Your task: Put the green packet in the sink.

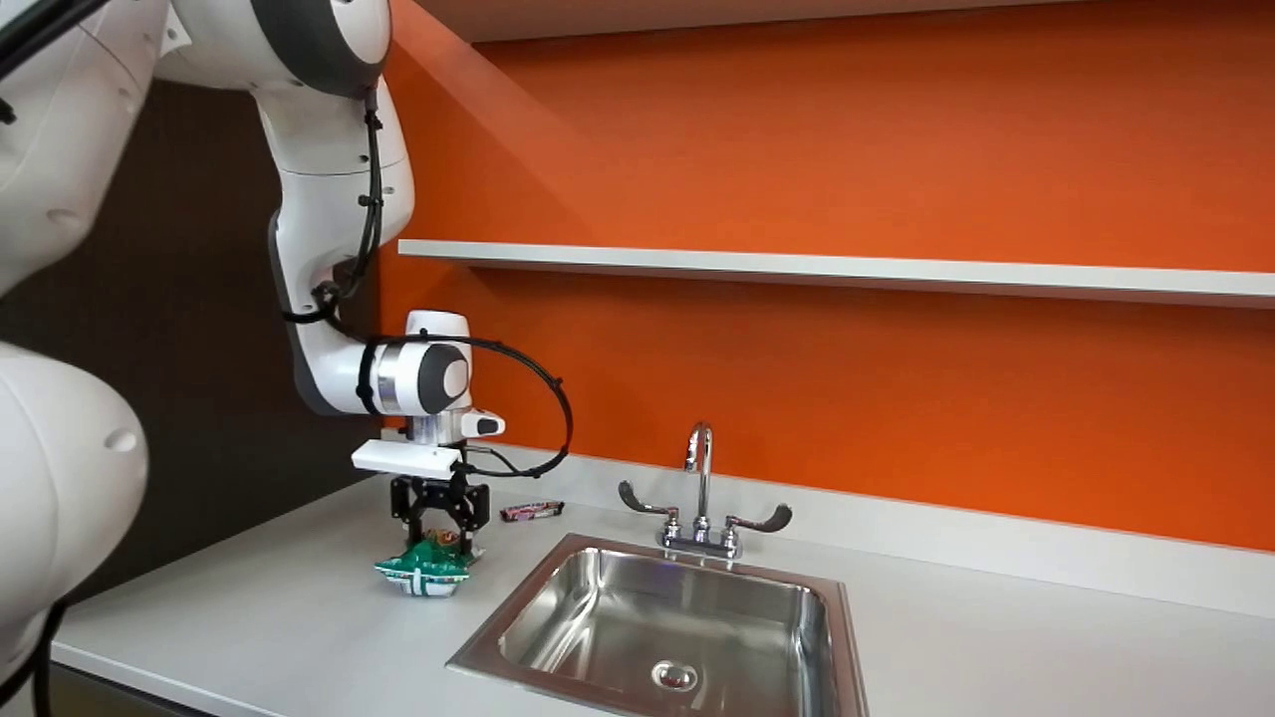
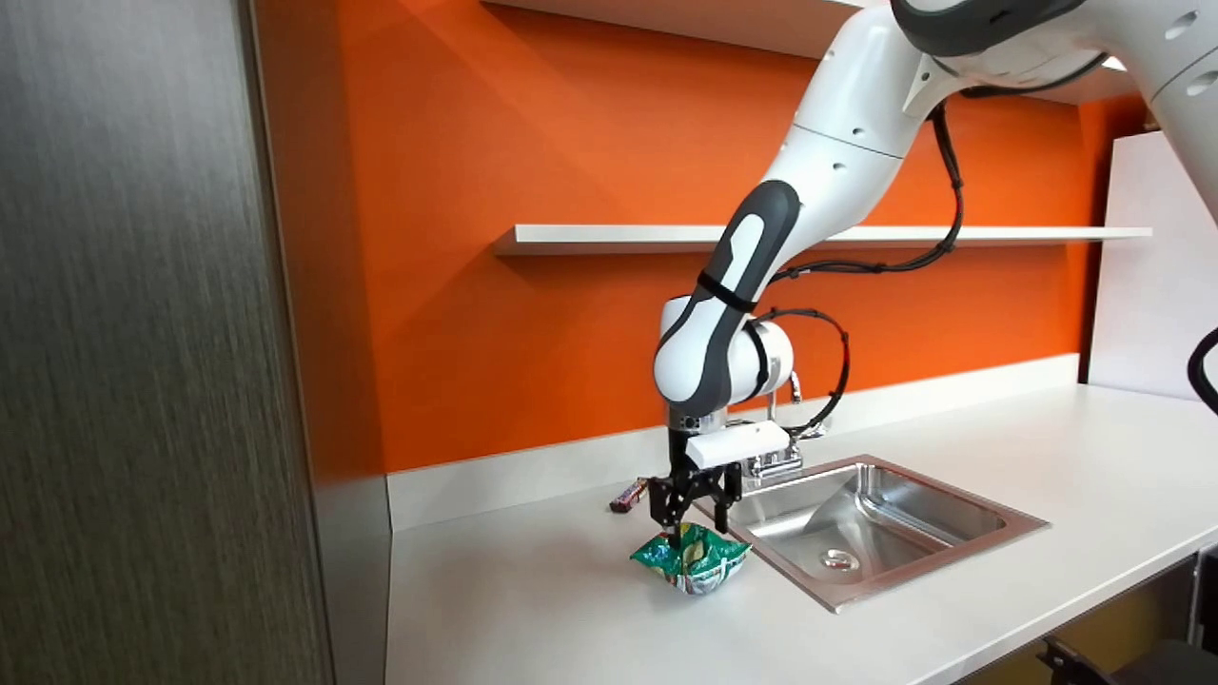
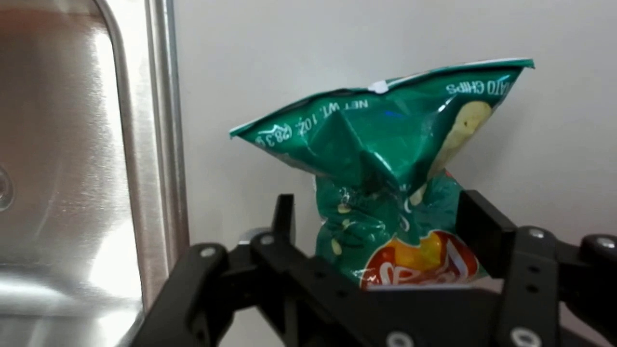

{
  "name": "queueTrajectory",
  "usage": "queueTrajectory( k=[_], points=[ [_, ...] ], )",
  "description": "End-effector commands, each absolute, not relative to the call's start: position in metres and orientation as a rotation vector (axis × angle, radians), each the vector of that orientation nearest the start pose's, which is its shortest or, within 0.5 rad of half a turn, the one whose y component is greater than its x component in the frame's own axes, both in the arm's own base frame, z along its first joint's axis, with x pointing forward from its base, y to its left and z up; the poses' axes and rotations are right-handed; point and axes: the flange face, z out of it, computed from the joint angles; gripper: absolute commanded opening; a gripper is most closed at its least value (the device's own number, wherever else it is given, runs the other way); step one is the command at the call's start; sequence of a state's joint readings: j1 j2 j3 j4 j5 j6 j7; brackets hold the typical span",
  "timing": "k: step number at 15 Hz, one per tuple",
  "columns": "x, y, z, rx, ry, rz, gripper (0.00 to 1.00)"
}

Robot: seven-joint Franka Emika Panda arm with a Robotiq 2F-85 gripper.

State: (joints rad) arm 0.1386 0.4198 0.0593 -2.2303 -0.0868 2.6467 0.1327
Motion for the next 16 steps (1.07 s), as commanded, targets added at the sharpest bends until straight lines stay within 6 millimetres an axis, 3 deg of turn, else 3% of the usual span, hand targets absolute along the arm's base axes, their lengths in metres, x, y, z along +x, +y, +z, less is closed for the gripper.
queueTrajectory(
  k=[1, 8, 13, 16],
  points=[
    [0.544, 0.108, 0.183, -3.165, -0.239, -0.034, 0.54],
    [0.547, 0.105, 0.186, -3.169, -0.226, -0.045, 0.02],
    [0.550, 0.103, 0.190, -3.169, -0.202, -0.057, 0.00],
    [0.554, 0.104, 0.202, -3.161, -0.187, -0.088, 0.00]
  ],
)
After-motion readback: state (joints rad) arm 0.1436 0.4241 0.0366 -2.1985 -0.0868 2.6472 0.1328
